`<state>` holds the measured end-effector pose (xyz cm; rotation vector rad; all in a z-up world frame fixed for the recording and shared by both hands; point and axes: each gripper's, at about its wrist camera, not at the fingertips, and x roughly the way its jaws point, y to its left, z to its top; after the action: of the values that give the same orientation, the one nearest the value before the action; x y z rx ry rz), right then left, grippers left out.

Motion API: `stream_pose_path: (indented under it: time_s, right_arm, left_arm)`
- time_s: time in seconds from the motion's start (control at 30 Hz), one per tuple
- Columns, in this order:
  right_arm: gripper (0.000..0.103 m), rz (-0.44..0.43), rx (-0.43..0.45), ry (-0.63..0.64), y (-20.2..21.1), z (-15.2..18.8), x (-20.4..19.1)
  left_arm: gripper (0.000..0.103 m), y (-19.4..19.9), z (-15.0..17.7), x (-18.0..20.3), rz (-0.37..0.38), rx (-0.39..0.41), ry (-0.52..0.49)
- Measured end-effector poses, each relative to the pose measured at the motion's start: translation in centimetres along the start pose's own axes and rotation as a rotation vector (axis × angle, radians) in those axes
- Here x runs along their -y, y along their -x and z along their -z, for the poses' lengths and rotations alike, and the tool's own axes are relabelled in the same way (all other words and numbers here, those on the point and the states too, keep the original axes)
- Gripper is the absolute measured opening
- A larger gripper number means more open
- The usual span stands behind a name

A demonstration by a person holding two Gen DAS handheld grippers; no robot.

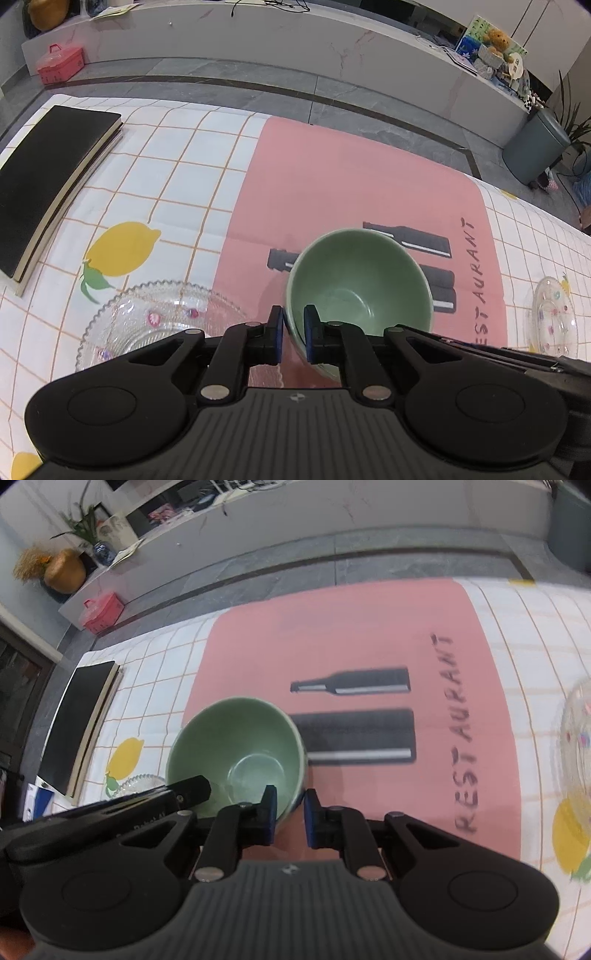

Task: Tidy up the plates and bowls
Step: 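Lift the pale green bowl with both grippers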

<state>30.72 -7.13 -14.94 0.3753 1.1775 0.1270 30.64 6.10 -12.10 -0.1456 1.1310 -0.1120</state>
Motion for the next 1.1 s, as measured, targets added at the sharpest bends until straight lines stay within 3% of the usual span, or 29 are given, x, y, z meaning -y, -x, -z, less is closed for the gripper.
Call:
stream_pose_path:
  time_s: [0.33,0.67,0.93,1.1]
  right_arm:
    - [0.013,-0.008,-0.003,0.018,4.4,3.0,-0.5]
    - [0.013,-0.106,0.035,0.001,11.3,7.5,-1.5]
    - [0.013,-0.196,0.08,0.027,17.2,12.7,-2.2]
    - [0.013,-0.244,0.076,0.042,19.4,15.8,-2.1]
  left_arm:
    - [0.009,4.1,2.3,0.9,-0.02,0.0,-0.014]
    - [0.009,12.1,5.8,1.1,-0.042,0.084,-0.007]
    - [0.009,19.0,10.6,1.0,-0.047,0.207,0.042]
    - [0.009,21.5,13.8,0.7,-0.044,0.228,0.09]
